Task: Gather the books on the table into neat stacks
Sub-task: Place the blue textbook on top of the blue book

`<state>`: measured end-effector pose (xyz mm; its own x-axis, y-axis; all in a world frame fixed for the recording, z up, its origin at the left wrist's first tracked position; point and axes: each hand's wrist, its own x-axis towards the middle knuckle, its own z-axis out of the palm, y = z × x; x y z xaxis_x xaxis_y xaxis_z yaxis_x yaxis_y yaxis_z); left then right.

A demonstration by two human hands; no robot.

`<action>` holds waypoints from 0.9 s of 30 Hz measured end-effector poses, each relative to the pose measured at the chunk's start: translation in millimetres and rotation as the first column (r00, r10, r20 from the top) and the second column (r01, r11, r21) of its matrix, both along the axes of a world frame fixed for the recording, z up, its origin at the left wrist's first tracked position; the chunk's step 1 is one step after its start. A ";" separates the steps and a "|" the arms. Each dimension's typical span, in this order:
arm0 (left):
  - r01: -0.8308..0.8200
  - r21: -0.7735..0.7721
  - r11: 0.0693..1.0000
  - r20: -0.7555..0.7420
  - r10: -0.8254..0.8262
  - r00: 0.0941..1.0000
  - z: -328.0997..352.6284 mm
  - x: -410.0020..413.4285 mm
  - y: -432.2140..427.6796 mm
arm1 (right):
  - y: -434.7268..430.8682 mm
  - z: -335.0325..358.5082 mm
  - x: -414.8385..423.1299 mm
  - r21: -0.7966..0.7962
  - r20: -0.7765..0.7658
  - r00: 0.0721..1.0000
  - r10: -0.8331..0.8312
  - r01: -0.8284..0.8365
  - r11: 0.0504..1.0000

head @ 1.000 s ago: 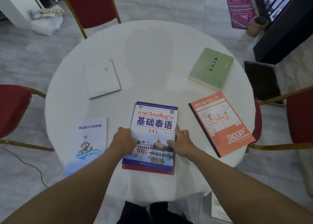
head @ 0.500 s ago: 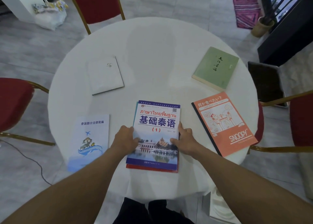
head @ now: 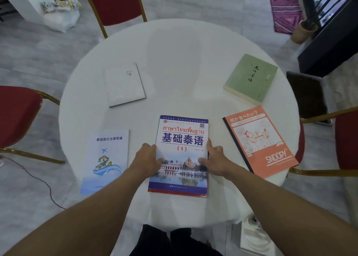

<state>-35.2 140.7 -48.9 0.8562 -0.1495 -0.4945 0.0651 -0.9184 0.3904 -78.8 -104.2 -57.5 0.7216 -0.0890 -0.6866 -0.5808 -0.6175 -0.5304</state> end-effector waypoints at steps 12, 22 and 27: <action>0.029 -0.019 0.999 -0.095 -0.031 0.995 4.6 6.0 -6.6 | 3.1 -4.3 -2.0 -0.026 -0.008 1.000 0.004 -0.005 1.000; 0.045 0.002 0.999 -0.124 -0.044 0.991 7.0 9.9 -10.0 | 3.2 -6.3 -2.3 -0.042 0.043 0.999 0.003 -0.002 0.999; 0.115 -0.044 0.992 0.050 -0.113 0.992 12.6 7.1 -21.1 | 0.4 -2.9 -5.7 -0.019 0.123 0.991 -0.051 0.053 0.998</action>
<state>-28.1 119.6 -36.3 0.8546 -0.2696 -0.4438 -0.0585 -0.8992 0.4336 -84.5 -103.8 -60.3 0.7941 -0.1430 -0.5907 -0.5439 -0.6008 -0.5858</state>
